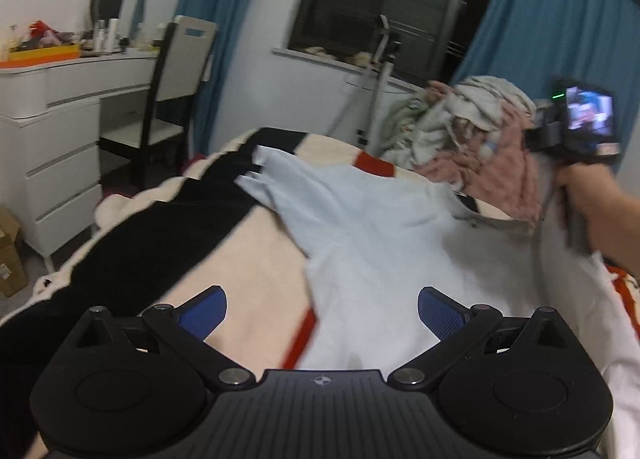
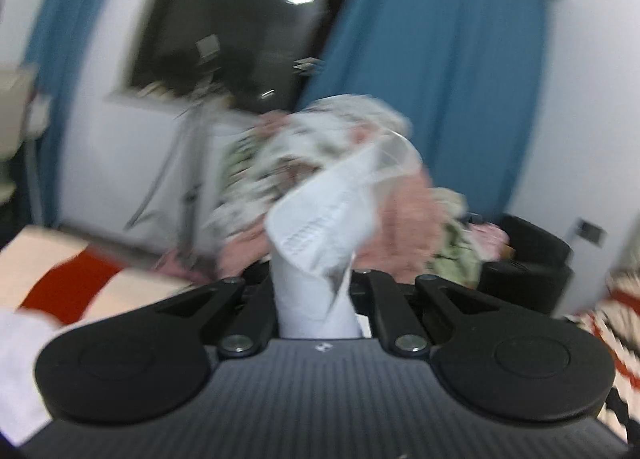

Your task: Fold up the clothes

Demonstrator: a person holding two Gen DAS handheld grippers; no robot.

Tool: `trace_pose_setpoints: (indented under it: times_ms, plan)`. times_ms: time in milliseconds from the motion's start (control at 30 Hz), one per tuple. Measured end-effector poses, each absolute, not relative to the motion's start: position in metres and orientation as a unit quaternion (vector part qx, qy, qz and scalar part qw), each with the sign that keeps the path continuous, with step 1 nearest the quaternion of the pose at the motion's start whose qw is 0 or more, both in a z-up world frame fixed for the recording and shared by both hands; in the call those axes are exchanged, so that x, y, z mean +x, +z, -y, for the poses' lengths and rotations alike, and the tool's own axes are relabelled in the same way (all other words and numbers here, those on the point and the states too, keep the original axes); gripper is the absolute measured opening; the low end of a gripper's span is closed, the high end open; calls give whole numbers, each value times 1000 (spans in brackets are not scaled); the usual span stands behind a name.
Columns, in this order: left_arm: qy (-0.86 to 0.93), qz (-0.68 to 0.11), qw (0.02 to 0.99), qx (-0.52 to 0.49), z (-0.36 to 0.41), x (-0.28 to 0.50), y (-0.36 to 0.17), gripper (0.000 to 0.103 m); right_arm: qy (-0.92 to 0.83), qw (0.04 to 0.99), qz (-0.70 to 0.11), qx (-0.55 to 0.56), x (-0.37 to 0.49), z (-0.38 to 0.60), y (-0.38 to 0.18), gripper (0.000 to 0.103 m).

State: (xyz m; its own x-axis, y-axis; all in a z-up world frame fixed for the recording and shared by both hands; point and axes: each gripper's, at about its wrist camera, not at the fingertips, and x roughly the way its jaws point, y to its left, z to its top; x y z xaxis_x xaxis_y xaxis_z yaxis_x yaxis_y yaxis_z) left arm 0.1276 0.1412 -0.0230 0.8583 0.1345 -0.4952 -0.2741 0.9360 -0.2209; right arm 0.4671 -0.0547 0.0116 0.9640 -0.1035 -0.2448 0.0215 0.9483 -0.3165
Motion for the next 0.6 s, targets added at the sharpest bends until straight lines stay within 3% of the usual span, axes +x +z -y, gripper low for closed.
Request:
trace_pose_setpoints:
  times_ms: [200, 233, 300, 367, 600]
  plan:
    - [126, -260, 943, -164, -160, 146, -42, 103, 14, 969, -190, -156, 481, -29, -58, 12]
    - [128, -262, 943, -161, -159, 149, -44, 103, 25, 968, -204, -145, 484, -33, -66, 20]
    - [131, -264, 943, -156, -157, 154, -49, 103, 39, 966, -218, -130, 486, -38, -74, 74]
    - [134, -267, 942, -151, -155, 159, -53, 103, 51, 973, -196, -111, 478, -41, -72, 91]
    - [134, -272, 945, -122, -140, 168, -59, 103, 77, 979, -184, -45, 429, -4, -23, 91]
